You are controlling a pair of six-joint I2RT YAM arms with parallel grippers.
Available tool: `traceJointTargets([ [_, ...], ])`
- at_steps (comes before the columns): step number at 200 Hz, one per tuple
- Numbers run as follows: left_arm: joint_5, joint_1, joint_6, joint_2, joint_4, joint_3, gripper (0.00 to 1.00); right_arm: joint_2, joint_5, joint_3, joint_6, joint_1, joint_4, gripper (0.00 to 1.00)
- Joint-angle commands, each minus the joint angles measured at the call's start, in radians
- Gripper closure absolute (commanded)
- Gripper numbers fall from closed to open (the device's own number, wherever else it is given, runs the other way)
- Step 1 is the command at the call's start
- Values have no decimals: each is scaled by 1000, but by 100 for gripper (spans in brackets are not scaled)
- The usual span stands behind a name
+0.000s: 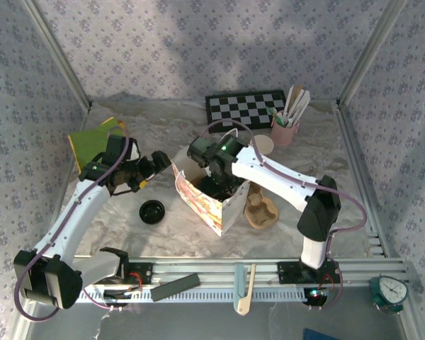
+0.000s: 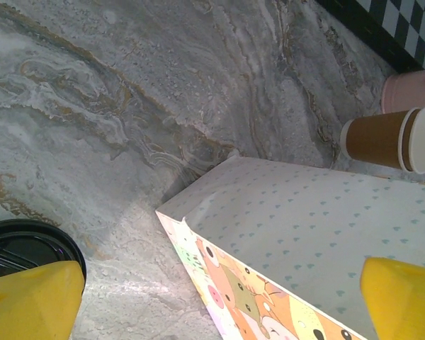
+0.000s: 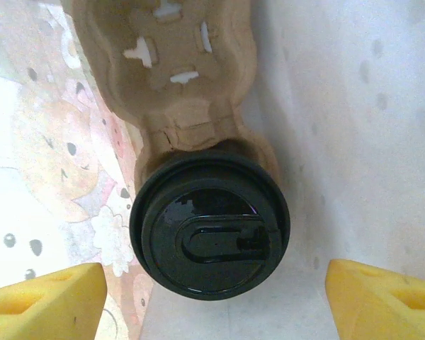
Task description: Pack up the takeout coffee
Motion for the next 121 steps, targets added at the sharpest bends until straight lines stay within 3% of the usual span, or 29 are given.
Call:
traceJointTargets([
  [1,-4,-8,11,0,-12,36,0,-40,21,50,19,-4,-34,18],
  [121,-18,-13,17,3,-28,73,0,-64,86,256,36,5,-106,22],
])
